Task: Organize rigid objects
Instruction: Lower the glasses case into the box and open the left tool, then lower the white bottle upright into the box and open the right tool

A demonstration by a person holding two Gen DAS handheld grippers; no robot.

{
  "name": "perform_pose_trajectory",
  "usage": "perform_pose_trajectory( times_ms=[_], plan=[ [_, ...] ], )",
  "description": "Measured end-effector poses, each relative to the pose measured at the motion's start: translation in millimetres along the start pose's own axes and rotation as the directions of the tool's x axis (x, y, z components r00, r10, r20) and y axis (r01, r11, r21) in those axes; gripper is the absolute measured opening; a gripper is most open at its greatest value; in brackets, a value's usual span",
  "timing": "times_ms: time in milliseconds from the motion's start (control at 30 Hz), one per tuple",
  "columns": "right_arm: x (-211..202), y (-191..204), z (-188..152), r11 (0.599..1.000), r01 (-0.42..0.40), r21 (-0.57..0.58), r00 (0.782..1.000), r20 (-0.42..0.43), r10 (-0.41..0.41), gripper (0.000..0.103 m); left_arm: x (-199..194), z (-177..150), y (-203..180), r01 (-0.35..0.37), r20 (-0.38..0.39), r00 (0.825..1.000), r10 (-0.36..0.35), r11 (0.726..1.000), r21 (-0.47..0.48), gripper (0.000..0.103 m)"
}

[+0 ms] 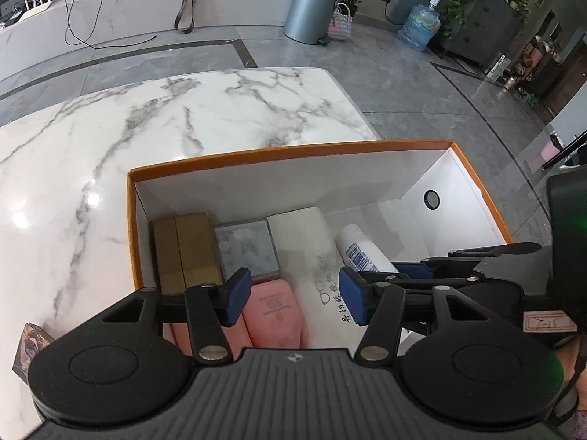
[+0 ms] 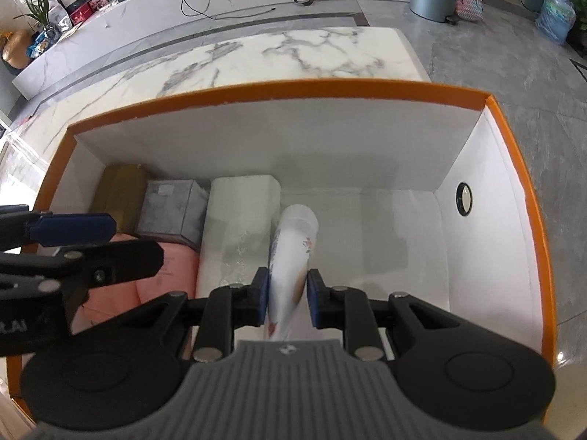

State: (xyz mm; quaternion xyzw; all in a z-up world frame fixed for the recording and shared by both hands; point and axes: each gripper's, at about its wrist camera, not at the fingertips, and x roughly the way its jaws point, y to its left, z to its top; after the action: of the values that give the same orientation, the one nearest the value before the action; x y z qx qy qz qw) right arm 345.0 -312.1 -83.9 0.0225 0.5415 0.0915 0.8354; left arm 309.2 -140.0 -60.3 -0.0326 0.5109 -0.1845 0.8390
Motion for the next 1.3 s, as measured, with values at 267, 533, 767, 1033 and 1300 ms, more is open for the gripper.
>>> perform_pose_trajectory(
  times_ms=[267,533,767,1033,1300],
  plan=[
    [-3,0,-6,1.000,0.020,0.007,1.000,-0.014,-0.020,0.032,-7,-7,-1,0.012,0.009,1.000,-0.012,1.000,0.000,0.065],
    [-12,1,-13,0.994,0.109,-0.023,0.994,0.009,-0.109,0.033,-25,-12,-1,0.016,0.036,0.999,-0.016,1.000,-0.006,0.065],
    [-13,-4,-21,0.996,0.093,0.002,0.996,-0.015,-0.093,0.033,-35,-11,4,0.007,0.060,0.998,-0.005,1.000,-0.022,0.065],
    [10,0,-7,0.986,0.159,-0.055,0.981,-0.101,-0.164,0.039,-33,-8,12,0.008,0.073,0.997,-0.005,0.999,-0.052,0.065],
    [17,10,6,0.988,0.126,-0.086,0.986,-0.099,-0.135,0.039,-27,-4,14,0.018,0.075,0.997,-0.013,0.998,-0.056,0.065]
  ],
)
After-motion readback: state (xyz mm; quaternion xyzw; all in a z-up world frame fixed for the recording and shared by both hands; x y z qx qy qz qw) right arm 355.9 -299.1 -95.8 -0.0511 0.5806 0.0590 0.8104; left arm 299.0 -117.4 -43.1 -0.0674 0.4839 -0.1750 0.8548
